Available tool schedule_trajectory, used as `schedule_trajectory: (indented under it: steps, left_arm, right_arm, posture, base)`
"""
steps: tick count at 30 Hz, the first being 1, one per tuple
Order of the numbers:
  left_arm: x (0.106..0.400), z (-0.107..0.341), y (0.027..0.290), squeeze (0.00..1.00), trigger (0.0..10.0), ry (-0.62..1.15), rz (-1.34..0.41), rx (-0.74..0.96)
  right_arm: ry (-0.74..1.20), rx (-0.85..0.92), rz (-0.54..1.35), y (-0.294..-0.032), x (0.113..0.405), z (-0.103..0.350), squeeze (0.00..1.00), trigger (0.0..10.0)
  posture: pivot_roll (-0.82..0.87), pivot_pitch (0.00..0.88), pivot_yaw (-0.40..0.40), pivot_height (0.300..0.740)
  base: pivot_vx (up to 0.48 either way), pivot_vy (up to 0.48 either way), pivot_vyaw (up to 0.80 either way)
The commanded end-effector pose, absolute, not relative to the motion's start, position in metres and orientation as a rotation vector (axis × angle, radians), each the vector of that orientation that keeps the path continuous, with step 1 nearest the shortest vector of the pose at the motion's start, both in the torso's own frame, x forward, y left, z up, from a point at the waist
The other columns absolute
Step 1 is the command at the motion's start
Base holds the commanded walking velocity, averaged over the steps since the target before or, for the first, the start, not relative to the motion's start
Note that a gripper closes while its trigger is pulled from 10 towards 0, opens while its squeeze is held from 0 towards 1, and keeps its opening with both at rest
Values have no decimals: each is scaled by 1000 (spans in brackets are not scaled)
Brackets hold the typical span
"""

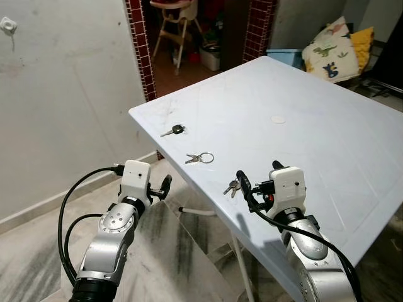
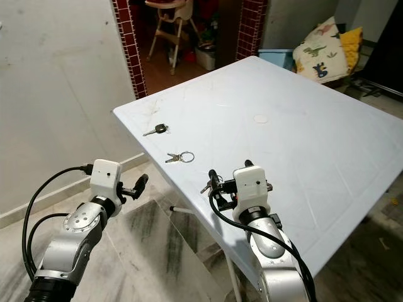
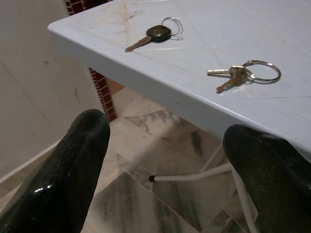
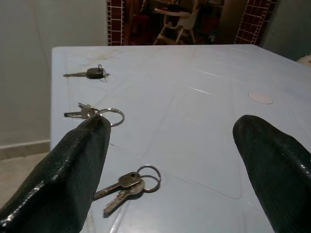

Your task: Hang keys on a hook

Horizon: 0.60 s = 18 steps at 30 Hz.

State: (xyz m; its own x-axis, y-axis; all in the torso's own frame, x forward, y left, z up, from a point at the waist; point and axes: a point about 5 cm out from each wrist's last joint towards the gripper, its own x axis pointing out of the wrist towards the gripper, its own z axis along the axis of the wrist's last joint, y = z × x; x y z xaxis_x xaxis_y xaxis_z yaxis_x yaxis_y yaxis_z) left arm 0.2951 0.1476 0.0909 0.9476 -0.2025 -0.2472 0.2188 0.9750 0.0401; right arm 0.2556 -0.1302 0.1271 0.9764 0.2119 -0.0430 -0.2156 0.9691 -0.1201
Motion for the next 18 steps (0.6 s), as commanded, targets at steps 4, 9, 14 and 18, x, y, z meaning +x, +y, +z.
schedule_trajectory:
  steps: [4,9,14,18]
  left_arm:
    - [300,98,142,0,10000,239,-240,60]
    - [297,92,122,0,10000,335,-450,85]
    - [291,90,114,0,10000,362,-535,89]
    - [278,81,106,0,10000,432,-637,105]
  right_arm:
    - [38,-135,161,-140,260,127,0,10000]
    - [71,-103,142,-139,265,124,0,10000]
    - [132,-94,203,-129,272,117,0,10000]
    - [220,-146,257,-121,283,105,0,10000]
  posture:
    - [27,0,28,740]
    - [36,0,27,740]
    - [33,0,32,740]
    - [37,0,37,740]
  base:
    - [0,0,0]
    - [0,0,0]
    - [0,0,0]
    - [0,0,0]
